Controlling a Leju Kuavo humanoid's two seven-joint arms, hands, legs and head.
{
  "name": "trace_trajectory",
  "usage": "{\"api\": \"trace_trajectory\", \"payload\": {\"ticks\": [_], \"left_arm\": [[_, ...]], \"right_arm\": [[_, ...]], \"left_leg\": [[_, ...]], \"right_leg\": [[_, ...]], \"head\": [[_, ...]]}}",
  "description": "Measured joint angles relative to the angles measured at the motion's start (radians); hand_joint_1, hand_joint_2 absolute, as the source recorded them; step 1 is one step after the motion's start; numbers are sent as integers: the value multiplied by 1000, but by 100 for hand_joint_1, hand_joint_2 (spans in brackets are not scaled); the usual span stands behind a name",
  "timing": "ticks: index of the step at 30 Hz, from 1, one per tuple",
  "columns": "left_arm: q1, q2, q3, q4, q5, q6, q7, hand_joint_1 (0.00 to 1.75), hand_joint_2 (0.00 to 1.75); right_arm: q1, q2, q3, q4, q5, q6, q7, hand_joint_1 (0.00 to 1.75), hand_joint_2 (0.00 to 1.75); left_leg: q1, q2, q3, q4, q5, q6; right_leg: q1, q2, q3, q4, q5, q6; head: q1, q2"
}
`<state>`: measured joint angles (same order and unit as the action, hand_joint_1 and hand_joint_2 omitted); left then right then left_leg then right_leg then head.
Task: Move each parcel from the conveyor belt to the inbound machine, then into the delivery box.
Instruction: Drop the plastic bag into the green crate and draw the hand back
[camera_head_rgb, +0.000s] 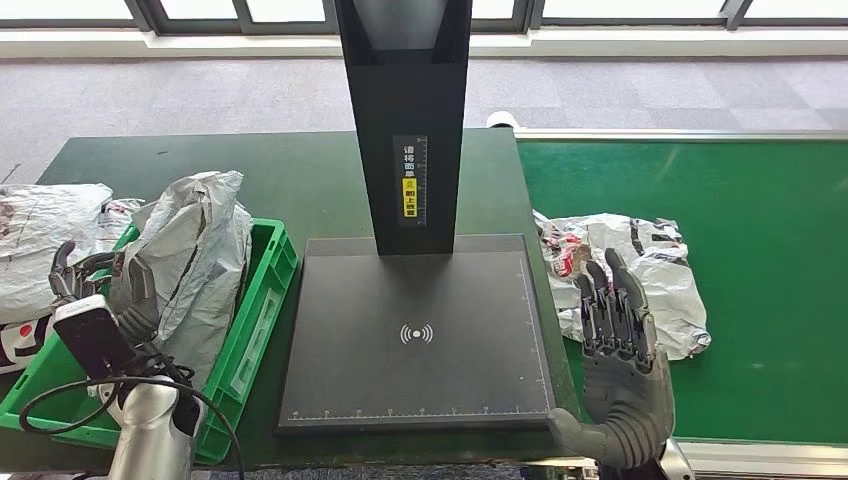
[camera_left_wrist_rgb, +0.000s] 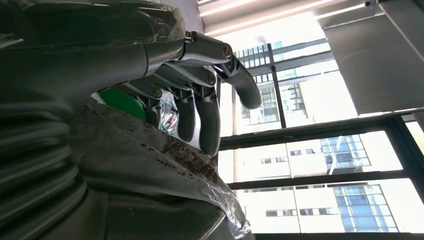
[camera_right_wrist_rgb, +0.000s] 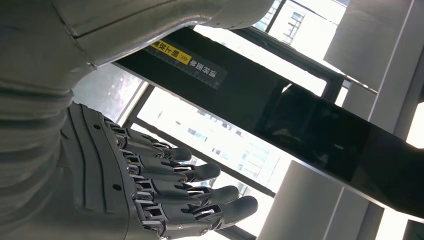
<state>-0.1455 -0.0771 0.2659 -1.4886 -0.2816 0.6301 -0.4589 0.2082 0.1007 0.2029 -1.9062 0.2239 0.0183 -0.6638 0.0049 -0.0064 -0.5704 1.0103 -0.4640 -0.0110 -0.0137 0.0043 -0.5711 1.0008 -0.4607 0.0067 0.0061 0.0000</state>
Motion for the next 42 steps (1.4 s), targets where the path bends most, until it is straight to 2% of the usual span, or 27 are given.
{"api": "trace_trajectory", "payload": {"ticks": [5, 10, 22, 26, 29, 32, 36, 42], "left_arm": [[48, -28, 0, -62, 2, 48, -34, 0, 0], [95, -81, 5, -138, -12, 66, -93, 0, 0], [128, -189, 60, -260, 5, 67, -194, 0, 0], [136, -211, 72, -316, -8, 67, -196, 0, 0], [148, -214, 72, -369, -25, 67, -196, 0, 0], [189, -219, 40, -451, -45, 67, -196, 0, 0], [247, -223, -73, -501, 18, 67, -196, 0, 0], [255, -222, -156, -501, 40, 67, -196, 0, 0]], "right_arm": [[0, 0, 0, 1, 2, 0, 1, 0, 175], [0, 0, 1, 5, 9, 0, 2, 0, 175], [-3, 2, 7, 21, 12, -9, 2, 0, 175], [-2, 2, 7, 29, 37, -37, 11, 0, 175], [-4, 1, 0, 41, 84, -86, 56, 0, 175], [-16, -3, -49, 88, 171, -175, 149, 0, 175], [-58, -22, -165, 203, 313, -268, 253, 0, 175], [-119, -49, -270, 343, 368, -298, 288, 0, 175]], "left_leg": [[0, 0, -1, 0, 0, 0], [0, 0, -3, 0, -1, 0], [1, -1, -3, 0, -1, 0], [1, 0, -4, 0, -1, 0], [1, 0, -4, 0, -1, 0], [0, 0, -3, 0, -1, 1], [-1, 0, -4, 1, -1, 2], [-2, 0, -4, 1, -1, 3]], "right_leg": [[0, 0, 0, 0, 0, 0], [0, 0, -2, 0, -1, 1], [1, -1, -2, 0, -1, 1], [1, 0, -3, 0, -1, 1], [1, 0, -3, 0, -1, 1], [0, 0, -3, -1, -1, 1], [-1, -1, -3, -2, 0, 2], [-1, 0, -3, -2, 1, 4]], "head": [[0, 0], [0, 0], [0, 0], [0, 0], [0, 0], [0, 0], [0, 0], [0, 0]]}}
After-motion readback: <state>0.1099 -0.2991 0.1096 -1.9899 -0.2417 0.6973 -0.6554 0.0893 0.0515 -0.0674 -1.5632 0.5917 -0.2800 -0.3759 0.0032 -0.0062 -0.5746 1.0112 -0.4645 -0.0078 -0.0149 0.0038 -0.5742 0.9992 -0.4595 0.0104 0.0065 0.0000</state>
